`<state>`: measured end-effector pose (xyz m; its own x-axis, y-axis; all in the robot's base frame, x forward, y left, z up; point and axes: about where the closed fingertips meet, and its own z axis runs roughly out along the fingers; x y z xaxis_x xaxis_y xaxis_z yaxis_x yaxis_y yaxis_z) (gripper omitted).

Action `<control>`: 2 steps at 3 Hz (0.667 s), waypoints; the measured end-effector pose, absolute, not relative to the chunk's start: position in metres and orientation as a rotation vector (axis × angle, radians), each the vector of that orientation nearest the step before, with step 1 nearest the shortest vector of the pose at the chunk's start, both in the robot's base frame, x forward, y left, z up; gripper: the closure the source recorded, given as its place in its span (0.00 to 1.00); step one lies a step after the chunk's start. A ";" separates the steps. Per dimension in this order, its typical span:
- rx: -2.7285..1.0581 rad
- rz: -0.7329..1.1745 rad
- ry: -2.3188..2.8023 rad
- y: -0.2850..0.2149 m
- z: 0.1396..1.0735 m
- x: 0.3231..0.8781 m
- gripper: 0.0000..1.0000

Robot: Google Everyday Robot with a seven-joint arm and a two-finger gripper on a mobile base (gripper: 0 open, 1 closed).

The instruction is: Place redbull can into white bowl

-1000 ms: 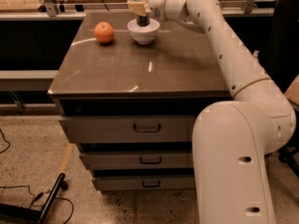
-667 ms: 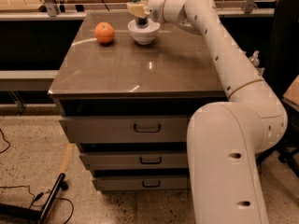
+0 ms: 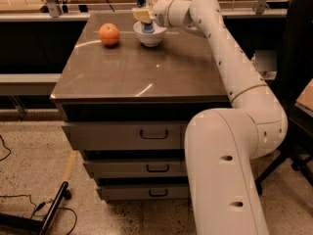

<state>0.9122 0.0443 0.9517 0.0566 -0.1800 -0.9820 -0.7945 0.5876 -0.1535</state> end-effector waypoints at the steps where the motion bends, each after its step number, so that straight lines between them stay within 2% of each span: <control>1: -0.862 0.578 1.514 0.041 0.937 0.921 1.00; 2: -0.844 0.592 1.542 0.035 0.924 0.928 1.00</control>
Offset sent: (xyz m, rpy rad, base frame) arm 0.0591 -0.0324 -0.0277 0.0130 0.1003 -0.0369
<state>0.9282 0.0348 0.9239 -0.0150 -0.1776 -0.9840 -0.7906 0.6045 -0.0971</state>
